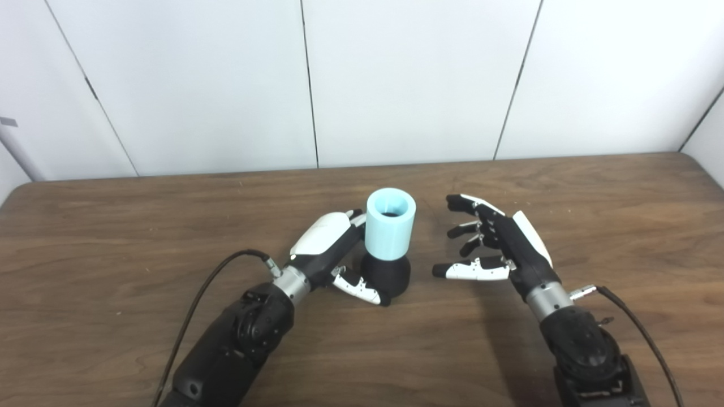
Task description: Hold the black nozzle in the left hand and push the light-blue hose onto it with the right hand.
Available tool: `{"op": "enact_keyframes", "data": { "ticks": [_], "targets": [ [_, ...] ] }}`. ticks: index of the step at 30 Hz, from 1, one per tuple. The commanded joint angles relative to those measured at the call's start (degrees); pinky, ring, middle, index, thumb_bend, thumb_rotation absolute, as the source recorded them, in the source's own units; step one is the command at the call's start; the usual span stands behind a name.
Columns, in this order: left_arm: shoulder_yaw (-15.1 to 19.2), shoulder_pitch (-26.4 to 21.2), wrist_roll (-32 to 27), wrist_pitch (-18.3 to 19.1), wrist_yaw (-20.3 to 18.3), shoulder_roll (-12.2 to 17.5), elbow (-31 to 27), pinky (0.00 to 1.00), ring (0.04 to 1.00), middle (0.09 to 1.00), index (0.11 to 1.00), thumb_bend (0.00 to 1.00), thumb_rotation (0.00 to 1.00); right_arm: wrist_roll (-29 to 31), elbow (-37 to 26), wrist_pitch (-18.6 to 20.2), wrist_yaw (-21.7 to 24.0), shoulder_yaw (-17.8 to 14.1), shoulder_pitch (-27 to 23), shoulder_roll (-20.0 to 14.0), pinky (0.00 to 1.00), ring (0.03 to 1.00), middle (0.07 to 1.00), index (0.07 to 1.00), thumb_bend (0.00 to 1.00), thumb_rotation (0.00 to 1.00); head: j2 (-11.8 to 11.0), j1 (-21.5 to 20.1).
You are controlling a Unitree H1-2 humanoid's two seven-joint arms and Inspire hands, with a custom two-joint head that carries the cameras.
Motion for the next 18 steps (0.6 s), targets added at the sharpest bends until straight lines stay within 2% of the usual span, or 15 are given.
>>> {"op": "enact_keyframes", "data": {
  "ticks": [1, 10, 12, 14, 16, 18],
  "targets": [
    [-0.29, 1.32, 1.61, 2.89, -1.94, 0.97, 1.81, 1.00, 0.911, 0.908, 0.919, 0.92, 0.19, 0.81, -1.30, -2.62, -0.66, -0.12, -0.94, -0.72, 0.47, 0.667, 0.845, 0.828, 0.68, 0.10, 0.07, 0.01],
    [0.85, 1.63, 1.28, 3.60, -2.44, 1.67, 1.56, 1.00, 0.946, 0.905, 0.919, 0.93, 0.22, 1.69, -2.63, -2.05, 0.03, -0.03, -0.68, -1.63, 0.47, 0.666, 0.842, 0.835, 0.69, 0.10, 0.29, -0.02],
    [1.13, 1.35, 0.97, 5.25, -4.15, 1.92, 1.23, 1.00, 0.957, 0.925, 0.959, 0.95, 0.23, 1.83, -2.80, -2.10, -0.01, -0.03, -0.66, -1.80, 0.47, 0.666, 0.842, 0.836, 0.69, 0.10, 0.29, -0.02],
    [1.01, 0.59, 1.35, 10.52, -8.85, 2.66, -0.56, 0.97, 0.960, 0.944, 0.983, 0.96, 0.23, 1.94, -3.11, -2.15, -0.17, 0.01, -0.61, -1.88, 0.47, 0.666, 0.842, 0.837, 0.69, 0.10, 0.22, 0.02],
    [1.48, 0.03, 2.46, 15.24, -11.69, 3.65, -3.18, 0.85, 0.920, 0.946, 0.961, 0.92, 0.14, 1.99, -3.24, -2.33, -0.38, -0.02, -0.57, -1.88, 0.46, 0.664, 0.842, 0.838, 0.69, 0.10, 0.26, 0.05],
    [2.05, 0.11, 2.82, 16.63, -11.77, 4.01, -4.60, 0.78, 0.876, 0.908, 0.903, 0.88, 0.05, 2.01, -3.25, -2.40, -0.48, -0.04, -0.56, -1.86, 0.46, 0.660, 0.842, 0.838, 0.69, 0.11, 0.26, 0.05]
  ]
}}
